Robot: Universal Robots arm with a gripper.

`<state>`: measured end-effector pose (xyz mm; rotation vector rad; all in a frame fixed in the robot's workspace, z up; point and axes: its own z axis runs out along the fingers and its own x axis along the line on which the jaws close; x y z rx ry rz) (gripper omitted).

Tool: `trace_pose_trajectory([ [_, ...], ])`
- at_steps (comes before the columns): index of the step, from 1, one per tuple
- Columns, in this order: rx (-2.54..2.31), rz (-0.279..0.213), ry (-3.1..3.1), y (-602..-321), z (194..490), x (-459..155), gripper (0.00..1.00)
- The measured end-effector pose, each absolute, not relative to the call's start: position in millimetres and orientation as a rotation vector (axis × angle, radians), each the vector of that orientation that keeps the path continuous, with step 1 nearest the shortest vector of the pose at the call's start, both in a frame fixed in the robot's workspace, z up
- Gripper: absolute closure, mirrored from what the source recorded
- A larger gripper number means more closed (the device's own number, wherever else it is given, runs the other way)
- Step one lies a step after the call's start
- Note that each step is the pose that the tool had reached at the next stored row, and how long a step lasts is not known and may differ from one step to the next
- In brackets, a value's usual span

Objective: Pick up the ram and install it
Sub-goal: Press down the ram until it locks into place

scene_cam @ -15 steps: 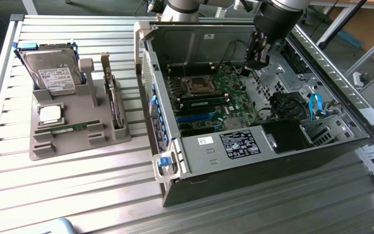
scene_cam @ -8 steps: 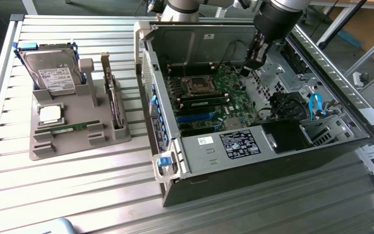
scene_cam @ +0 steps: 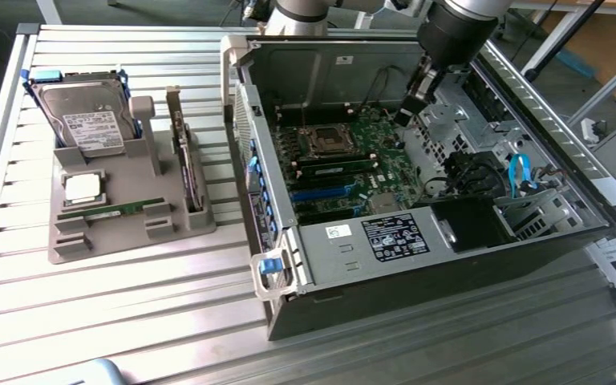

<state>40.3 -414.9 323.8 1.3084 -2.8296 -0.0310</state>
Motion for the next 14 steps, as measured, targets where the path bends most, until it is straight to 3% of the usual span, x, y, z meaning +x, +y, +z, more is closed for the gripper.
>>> trace_pose_trajectory([
  [14, 0.956, -0.035, -2.970, -414.9, 322.5, 40.3, 0.89],
])
